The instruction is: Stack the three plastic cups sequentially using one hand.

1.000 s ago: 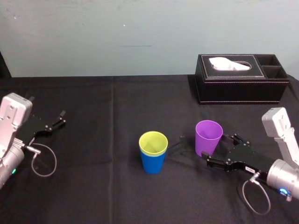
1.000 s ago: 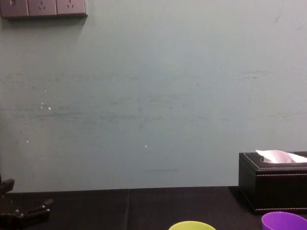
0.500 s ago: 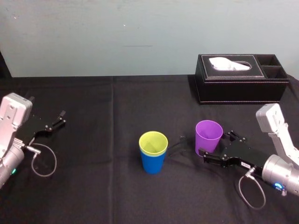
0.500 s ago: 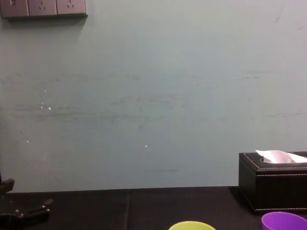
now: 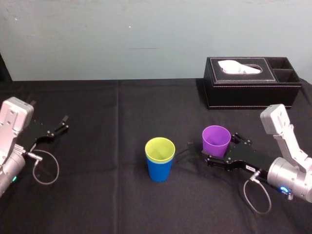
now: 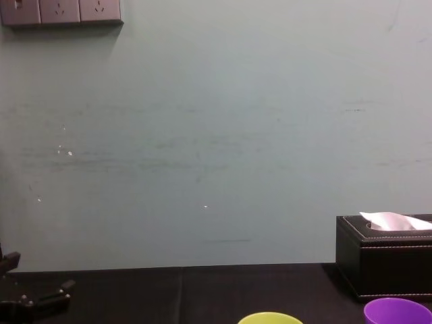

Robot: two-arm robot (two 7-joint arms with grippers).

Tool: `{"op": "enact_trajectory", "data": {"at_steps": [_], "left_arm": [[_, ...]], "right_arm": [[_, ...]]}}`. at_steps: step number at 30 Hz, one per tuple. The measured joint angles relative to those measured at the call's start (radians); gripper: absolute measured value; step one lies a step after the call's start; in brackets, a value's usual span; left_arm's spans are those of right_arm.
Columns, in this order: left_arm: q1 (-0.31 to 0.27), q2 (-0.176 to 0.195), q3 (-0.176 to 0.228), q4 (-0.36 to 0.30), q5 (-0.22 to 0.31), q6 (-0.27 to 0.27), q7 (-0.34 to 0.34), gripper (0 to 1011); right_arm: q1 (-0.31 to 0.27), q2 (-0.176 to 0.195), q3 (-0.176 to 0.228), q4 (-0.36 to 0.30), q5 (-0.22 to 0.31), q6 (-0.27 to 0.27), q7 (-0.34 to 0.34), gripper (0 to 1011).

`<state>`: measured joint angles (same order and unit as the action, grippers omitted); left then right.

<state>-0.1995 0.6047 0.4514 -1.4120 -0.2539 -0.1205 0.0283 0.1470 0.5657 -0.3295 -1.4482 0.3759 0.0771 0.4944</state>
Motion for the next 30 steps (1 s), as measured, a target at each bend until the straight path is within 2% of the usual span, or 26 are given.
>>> {"op": "enact_trajectory", "data": {"at_steps": [8, 22, 27, 30], "left_arm": [[0.0, 0.0, 0.0, 0.0, 0.0, 0.0, 0.0, 1010], [0.0, 0.0, 0.0, 0.0, 0.0, 0.0, 0.0, 1010], [0.0, 0.0, 0.0, 0.0, 0.0, 0.0, 0.0, 1010], [0.0, 0.0, 0.0, 0.0, 0.0, 0.0, 0.0, 1010]], "right_arm": [[0.01, -0.006, -0.005, 0.006, -0.022, -0.001, -0.014, 1004], [0.017, -0.018, -0.004, 0.014, -0.03, -0.007, -0.021, 1004], [0.016, -0.017, -0.003, 0.013, -0.029, -0.007, -0.021, 921], [0.016, -0.016, -0.003, 0.013, -0.029, -0.007, -0.021, 838]]}}
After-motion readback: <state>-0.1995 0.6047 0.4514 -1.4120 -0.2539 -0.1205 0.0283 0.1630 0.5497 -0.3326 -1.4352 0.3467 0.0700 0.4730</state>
